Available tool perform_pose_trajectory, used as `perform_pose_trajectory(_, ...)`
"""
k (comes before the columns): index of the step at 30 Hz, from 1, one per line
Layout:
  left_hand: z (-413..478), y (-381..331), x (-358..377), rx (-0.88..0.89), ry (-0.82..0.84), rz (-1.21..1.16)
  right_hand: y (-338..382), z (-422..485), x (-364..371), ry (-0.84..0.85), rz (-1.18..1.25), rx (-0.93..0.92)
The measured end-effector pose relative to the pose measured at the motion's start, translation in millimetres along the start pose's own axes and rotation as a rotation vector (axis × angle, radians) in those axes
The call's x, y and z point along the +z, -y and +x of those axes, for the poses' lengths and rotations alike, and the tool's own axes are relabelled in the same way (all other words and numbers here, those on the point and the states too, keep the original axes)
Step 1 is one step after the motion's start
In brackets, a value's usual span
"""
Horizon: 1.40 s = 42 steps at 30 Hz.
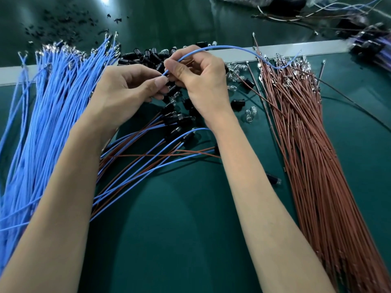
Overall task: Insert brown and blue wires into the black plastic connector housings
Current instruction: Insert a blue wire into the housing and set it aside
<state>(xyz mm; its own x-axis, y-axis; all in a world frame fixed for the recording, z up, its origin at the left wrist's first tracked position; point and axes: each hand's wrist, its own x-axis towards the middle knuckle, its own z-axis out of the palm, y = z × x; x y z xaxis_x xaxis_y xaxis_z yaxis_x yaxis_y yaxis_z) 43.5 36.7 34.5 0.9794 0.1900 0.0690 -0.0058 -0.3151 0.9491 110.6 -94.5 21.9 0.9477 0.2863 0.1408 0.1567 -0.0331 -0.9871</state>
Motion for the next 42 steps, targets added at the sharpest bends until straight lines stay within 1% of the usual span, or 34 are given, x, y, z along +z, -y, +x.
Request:
perform_pose_trajectory(4,0,2,-1,0.010,-0.013,0.006,-2,2,1,-0.008,-0.009,0.012)
perform_pose_trajectory(10,1,3,2,0.025,-0.052,0.054,-4,1,1,0.056,-0.047,0.039)
perform_pose_trajectory(16,1,4,2,0.005,-0.081,0.054,-5,1,0,0.029,0.006,0.050)
perform_pose_trajectory(27,-2,0,-2,-0.015,-0.050,-0.002,3,0,-3,-0.015,0.101,0.088)
perform_pose_trajectory(32,-1,2,-4,-0.061,-0.041,-0.019,8,2,-11,-0.124,0.173,0.033)
perform_pose_trajectory(35,-2,5,-5,-0.114,-0.025,-0.123,10,5,-18,-0.253,0.244,0.005)
perform_pose_trajectory(37,0,6,-4,-0.132,-0.054,-0.176,11,6,-24,-0.327,0.283,-0.005)
perform_pose_trajectory(38,2,6,-4,-0.140,-0.078,-0.193,11,6,-27,-0.338,0.308,-0.002)
perform_pose_trajectory(39,3,7,-5,-0.147,-0.097,-0.207,12,6,-29,-0.310,0.342,0.007)
perform_pose_trajectory(40,4,7,-5,-0.154,-0.108,-0.222,12,5,-31,-0.242,0.366,0.015)
perform_pose_trajectory(42,4,8,-6,-0.157,-0.110,-0.225,13,1,-32,-0.063,0.340,0.020)
